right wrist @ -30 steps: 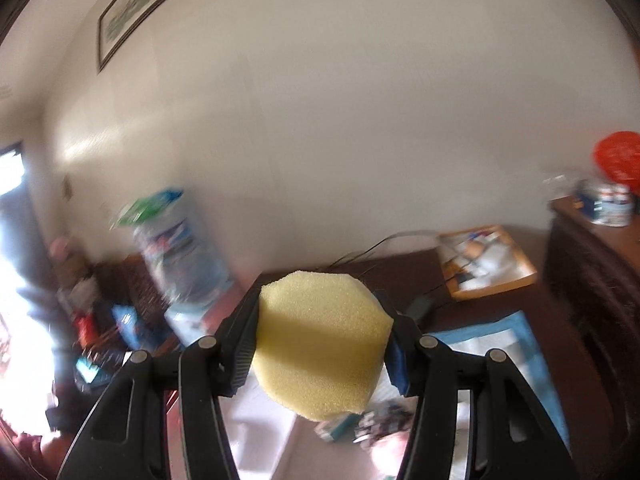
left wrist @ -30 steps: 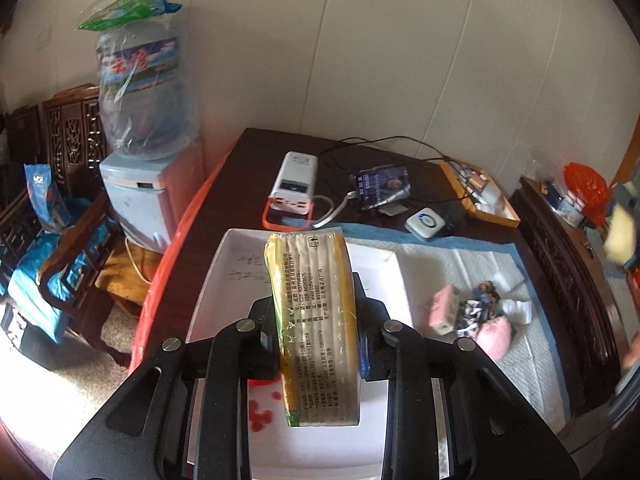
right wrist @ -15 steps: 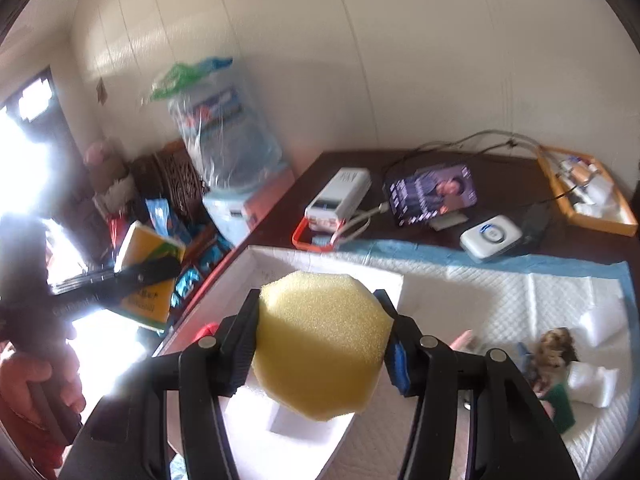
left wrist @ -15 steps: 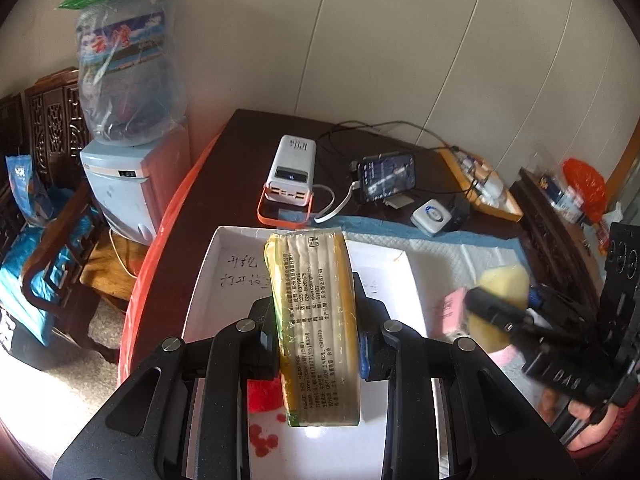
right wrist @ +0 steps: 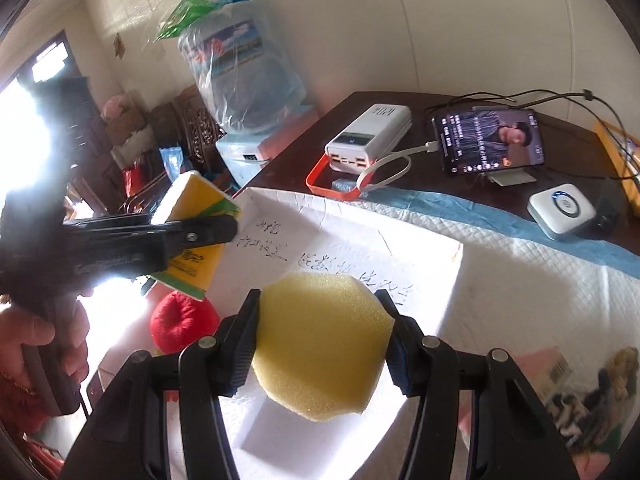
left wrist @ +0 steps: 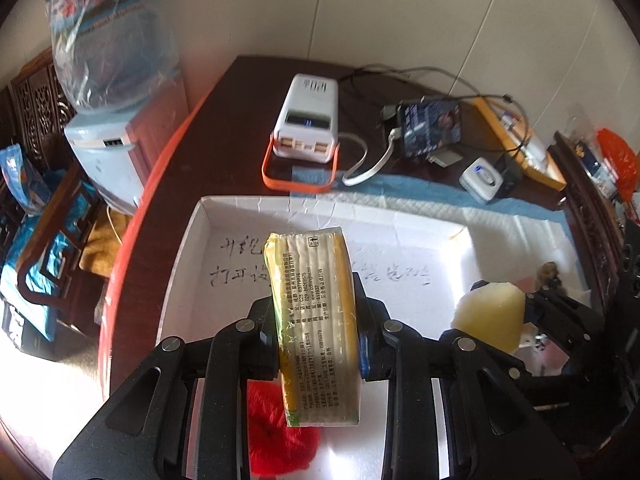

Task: Organize soft objects
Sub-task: 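Carry the tissue packet and yellow sponge over the white box, then open both grippers to drop the packet and sponge into the box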

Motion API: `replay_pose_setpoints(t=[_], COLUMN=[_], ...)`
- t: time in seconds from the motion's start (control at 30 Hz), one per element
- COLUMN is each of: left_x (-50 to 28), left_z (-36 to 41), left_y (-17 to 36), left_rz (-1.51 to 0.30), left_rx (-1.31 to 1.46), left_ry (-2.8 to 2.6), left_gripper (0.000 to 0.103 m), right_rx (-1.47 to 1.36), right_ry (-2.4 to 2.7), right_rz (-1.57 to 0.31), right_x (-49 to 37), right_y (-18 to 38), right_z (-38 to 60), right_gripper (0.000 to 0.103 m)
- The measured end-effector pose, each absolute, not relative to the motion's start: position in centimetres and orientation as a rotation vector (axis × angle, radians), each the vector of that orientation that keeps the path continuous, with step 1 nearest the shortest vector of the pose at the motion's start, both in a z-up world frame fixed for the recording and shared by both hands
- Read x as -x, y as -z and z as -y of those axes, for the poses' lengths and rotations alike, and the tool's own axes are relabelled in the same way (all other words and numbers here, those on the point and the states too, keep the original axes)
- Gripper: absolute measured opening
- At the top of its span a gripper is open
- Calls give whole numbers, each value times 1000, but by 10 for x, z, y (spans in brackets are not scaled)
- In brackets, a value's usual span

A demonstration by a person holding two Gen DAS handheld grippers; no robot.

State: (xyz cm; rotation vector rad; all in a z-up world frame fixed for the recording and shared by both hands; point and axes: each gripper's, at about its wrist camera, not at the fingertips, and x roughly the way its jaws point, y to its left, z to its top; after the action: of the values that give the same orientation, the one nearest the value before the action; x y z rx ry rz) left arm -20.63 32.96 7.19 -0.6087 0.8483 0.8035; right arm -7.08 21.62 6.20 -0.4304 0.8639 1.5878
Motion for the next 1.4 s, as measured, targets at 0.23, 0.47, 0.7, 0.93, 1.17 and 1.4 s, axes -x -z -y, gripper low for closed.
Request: replay_pose_setpoints(t=[0.23,0.47,0.7,0.93,1.17,1.4], left_x=[193,199,208,228,250,244], left_z=[-341,-345,-341,-327,-302,-270], left_y=[-52,-59,-72,-99,-132,-152], left_rz=[-897,-837,-793,-717,-619,-576], left_rx=[633,619,615,587,548,487], left_ry=[-853,-945,-967,-981,-974,-892], left_gripper=[32,103,103,103,103,103], right_rx=[397,363,361,351,337,248], right_ry=[-1615,-1664,-1683,-1668,-1617,-1423], right_rz=[-845,-815,-790,-731,-638,-613], right_x=[61,64,68,75,84,51], right_y=[-54,-54,-61,-83,-114,-128], right_z=[-222,-225,-225,-211,-184,-135], right_gripper=[72,103,103,103,103,103])
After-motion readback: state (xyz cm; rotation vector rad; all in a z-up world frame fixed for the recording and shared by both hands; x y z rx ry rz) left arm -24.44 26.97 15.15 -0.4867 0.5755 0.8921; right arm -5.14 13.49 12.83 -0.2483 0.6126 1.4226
